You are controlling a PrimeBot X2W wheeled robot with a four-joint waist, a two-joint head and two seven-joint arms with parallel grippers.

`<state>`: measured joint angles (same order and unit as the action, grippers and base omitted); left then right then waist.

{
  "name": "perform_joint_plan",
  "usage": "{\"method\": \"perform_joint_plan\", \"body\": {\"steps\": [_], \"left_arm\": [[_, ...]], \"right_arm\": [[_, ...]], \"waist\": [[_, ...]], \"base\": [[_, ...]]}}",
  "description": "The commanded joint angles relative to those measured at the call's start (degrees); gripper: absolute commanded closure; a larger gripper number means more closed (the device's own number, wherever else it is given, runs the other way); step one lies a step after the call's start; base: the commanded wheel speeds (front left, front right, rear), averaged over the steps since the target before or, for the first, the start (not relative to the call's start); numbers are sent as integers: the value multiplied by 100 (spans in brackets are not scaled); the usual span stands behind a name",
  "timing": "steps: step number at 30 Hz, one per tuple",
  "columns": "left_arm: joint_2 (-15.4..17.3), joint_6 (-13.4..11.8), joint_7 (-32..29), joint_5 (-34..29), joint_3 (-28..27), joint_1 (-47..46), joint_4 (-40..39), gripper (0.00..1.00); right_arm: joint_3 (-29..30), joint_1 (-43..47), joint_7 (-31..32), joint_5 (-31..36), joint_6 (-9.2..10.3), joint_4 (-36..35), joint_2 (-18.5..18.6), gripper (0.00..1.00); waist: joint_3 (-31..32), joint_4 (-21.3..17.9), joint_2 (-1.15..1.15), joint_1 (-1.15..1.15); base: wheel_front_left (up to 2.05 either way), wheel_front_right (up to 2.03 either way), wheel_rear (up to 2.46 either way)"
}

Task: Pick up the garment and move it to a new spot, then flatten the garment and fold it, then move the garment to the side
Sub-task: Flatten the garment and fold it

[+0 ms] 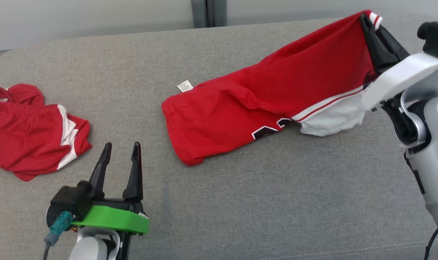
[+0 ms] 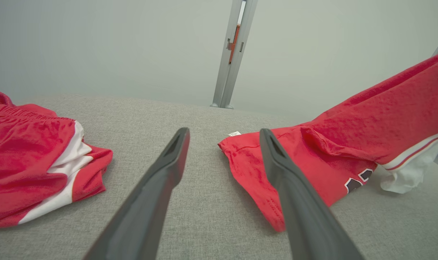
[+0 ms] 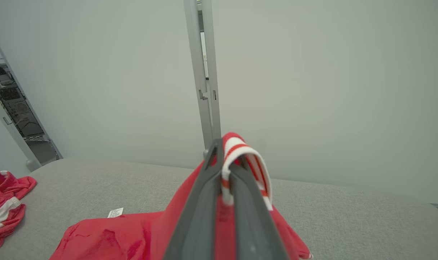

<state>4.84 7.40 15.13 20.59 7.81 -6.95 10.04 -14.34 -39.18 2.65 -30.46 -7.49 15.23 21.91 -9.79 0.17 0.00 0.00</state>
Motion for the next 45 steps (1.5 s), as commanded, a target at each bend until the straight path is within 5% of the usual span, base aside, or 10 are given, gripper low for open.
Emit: {"method": "perform_joint_plan", "body": {"steps": [1,7,16,17,18,19,29,45], "left_arm": [[16,14,3,-29,11,10,-14,0],[65,14,3,-3,111,-248,-48,0],[36,14,3,7,301,-655,-80,0],[28,14,3,12,305,-680,-88,0],[21,14,3,13,303,-698,-96,0],[14,14,3,14,300,-718,-103,0],[-28,14,3,-27,83,-549,-33,0],[41,13,3,-63,-152,-41,72,0]], "right_arm": [[206,225,231,219,-1,-215,-75,100],[910,391,937,1029,-1,-256,-428,100],[1259,-676,213,1953,-1,1422,-460,100],[1273,-784,131,2065,-1,1634,-451,84],[1282,-863,86,2130,-1,1808,-453,13],[1311,-966,-9,2243,-1,1998,-448,0],[1600,-1139,-488,2631,-1,2721,-371,0],[1392,524,-641,2277,0,1254,-668,0]], "waist": [[-62,8,0,0],[-377,133,0,0],[-855,582,0,0],[-892,621,0,0],[-924,652,0,0],[-952,682,0,0],[-778,641,0,0],[107,79,0,0]], "base": [[0,0,0],[0,0,0],[0,0,0],[0,0,0],[0,0,0],[0,0,0],[0,0,0],[0,0,0]]}}
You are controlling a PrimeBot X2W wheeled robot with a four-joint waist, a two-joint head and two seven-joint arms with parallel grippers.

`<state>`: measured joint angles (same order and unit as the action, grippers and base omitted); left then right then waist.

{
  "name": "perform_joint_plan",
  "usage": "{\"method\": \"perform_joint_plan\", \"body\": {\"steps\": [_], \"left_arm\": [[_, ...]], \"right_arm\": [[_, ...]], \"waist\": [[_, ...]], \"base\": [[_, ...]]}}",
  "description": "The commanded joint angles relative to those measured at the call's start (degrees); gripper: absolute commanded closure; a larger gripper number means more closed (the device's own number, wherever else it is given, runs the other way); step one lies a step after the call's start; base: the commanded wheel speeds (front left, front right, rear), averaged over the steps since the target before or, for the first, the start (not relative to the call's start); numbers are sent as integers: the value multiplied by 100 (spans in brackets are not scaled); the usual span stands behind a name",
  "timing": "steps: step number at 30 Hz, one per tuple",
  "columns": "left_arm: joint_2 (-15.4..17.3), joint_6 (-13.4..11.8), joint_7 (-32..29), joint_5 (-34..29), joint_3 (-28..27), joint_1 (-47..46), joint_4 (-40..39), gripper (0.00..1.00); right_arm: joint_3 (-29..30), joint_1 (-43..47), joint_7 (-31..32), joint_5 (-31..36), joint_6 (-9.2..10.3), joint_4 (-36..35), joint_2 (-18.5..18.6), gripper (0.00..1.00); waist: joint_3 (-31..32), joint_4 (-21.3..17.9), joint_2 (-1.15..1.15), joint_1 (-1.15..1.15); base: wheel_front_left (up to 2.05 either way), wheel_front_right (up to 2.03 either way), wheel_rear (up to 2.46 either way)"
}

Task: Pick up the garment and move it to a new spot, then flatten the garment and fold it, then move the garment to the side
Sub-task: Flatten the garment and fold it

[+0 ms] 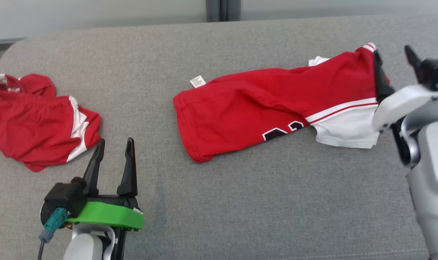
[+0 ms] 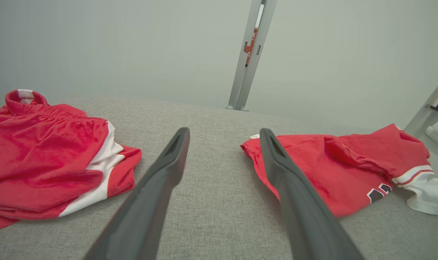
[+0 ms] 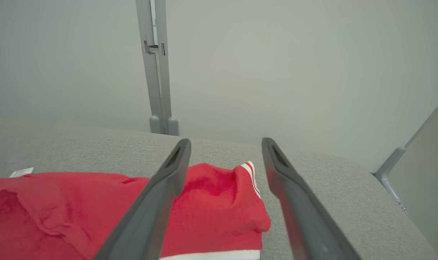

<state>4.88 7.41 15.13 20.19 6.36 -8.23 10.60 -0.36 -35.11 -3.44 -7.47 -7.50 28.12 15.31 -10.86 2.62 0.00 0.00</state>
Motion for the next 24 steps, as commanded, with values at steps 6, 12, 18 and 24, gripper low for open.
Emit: {"method": "perform_joint_plan", "body": {"steps": [6,12,18,24], "left_arm": [[17,13,3,-43,-3,283,84,0],[35,12,3,-90,-41,476,178,0],[41,12,3,-181,-81,602,271,0],[-8,12,3,-209,-167,634,341,0]], "right_arm": [[-78,1228,-388,-11,1,-912,-286,0],[76,2215,-612,122,1,-1441,-697,0],[325,2824,-600,85,0,-1599,-1028,0],[429,3104,-640,97,0,-1730,-1179,0]], "waist": [[441,-226,0,0],[619,-254,0,0],[766,-218,0,0],[819,-117,0,0]], "base": [[0,0,0],[0,0,0],[0,0,0],[0,0,0]]}}
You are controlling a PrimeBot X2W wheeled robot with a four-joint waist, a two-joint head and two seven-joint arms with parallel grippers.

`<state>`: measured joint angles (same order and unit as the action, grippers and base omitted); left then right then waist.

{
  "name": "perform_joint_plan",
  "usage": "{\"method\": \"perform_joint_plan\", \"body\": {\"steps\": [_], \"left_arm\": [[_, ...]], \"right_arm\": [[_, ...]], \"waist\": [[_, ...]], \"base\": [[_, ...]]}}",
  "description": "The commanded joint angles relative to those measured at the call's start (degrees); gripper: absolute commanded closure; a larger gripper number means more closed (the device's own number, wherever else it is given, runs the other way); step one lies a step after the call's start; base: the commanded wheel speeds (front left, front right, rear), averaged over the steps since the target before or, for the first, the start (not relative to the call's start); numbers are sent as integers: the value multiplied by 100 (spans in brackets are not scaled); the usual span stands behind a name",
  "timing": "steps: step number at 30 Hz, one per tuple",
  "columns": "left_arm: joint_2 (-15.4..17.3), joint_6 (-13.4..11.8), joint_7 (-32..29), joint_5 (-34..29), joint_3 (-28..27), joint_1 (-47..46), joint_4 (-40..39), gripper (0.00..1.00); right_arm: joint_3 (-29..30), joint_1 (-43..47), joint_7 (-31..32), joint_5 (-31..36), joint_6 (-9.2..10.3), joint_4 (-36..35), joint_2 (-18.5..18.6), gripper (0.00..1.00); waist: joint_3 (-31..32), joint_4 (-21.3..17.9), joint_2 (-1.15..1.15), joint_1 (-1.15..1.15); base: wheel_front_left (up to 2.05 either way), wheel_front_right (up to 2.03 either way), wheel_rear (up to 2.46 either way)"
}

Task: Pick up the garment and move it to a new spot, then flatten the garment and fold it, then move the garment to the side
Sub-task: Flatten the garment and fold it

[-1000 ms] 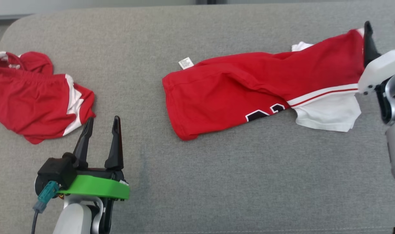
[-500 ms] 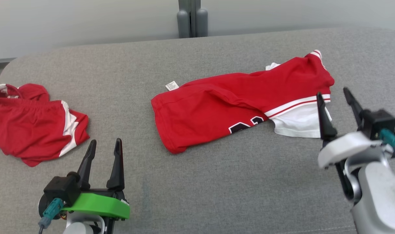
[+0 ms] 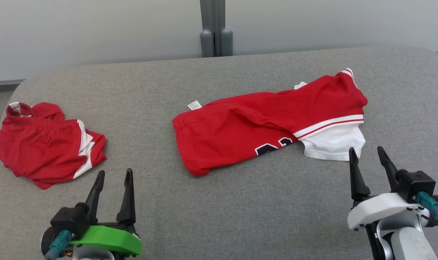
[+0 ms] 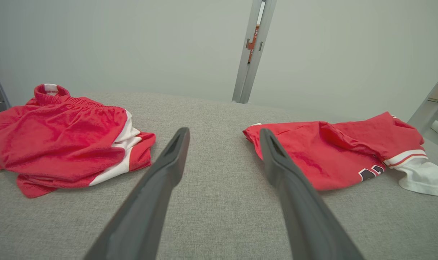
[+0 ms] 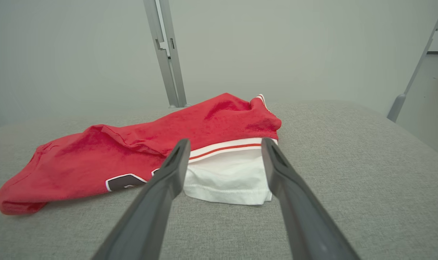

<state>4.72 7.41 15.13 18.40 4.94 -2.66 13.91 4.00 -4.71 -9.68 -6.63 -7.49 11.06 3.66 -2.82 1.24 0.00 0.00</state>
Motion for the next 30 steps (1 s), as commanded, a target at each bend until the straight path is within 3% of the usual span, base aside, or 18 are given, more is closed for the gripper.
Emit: {"method": "perform_joint_plan", "body": {"steps": [1,19,26,30], "left_arm": [[-6,12,3,-28,-47,87,23,0],[-120,12,3,-75,-177,-3,37,0],[-61,12,-110,311,220,-770,731,0],[-74,-30,-733,472,424,-1532,1368,0]], "right_arm": [[-36,90,-6,23,-1,-48,-21,0],[-20,-117,366,-70,-1,-130,-74,0],[377,-663,1519,45,-1,112,-72,0],[592,-1096,2181,147,-1,238,-73,0]], "waist": [[22,38,0,0],[-139,13,0,0],[-407,-40,0,0],[-678,-74,0,0]], "base": [[0,0,0],[0,0,0],[0,0,0],[0,0,0]]}}
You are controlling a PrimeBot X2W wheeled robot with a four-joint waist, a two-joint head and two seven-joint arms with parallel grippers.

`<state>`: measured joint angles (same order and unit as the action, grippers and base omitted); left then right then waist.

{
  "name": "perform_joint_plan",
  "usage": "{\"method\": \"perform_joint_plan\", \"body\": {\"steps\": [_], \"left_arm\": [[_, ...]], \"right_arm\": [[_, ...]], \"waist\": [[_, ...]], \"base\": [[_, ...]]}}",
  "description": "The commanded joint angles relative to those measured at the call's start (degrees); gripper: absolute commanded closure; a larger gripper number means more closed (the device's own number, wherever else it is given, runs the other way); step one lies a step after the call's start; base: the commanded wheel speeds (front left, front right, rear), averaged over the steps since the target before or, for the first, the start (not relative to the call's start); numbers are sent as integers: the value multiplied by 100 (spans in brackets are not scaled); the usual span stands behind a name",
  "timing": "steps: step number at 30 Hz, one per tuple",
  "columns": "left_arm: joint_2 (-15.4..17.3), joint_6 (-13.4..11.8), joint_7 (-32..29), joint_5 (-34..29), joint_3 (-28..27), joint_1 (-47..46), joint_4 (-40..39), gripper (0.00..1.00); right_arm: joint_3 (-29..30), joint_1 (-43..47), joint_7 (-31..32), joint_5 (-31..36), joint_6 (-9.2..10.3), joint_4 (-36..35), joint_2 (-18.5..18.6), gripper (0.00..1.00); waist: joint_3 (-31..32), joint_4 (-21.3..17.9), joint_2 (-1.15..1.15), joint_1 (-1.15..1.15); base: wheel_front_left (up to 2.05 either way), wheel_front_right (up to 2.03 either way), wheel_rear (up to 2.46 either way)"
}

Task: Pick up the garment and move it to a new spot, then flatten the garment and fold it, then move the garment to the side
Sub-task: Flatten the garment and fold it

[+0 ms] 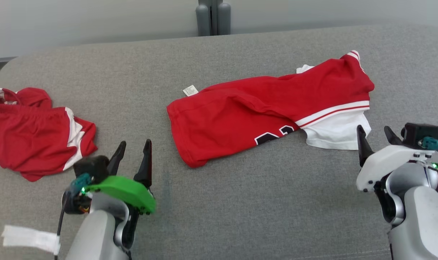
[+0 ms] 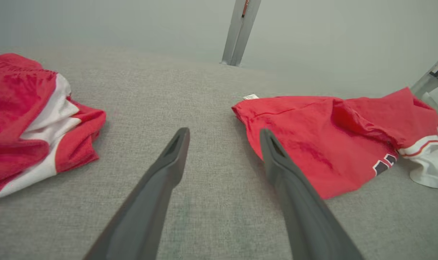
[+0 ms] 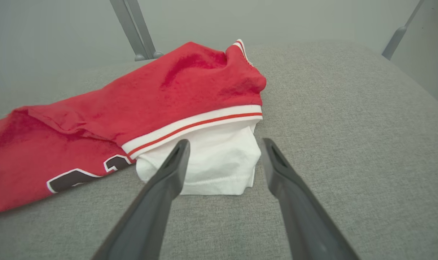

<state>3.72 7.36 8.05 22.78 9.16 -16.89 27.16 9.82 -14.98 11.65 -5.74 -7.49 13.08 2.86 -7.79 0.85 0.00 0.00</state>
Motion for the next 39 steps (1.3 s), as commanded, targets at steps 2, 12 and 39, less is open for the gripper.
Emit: {"method": "perform_joint_plan", "body": {"steps": [2,12,39], "left_arm": [[-2,-129,-339,86,44,-514,361,0],[-74,-557,-1217,869,542,-1943,1426,0],[-72,-1150,-1285,1763,1433,-3073,2516,0]], "right_arm": [[87,-283,268,70,-1,139,7,0],[114,-1069,495,52,-1,1133,6,0],[-218,-1968,-265,-501,-2,2923,-8,0]], "waist": [[-326,-66,0,0],[-772,-284,0,0],[-1084,-391,0,0]], "base": [[0,0,0],[0,0,0],[0,0,0]]}}
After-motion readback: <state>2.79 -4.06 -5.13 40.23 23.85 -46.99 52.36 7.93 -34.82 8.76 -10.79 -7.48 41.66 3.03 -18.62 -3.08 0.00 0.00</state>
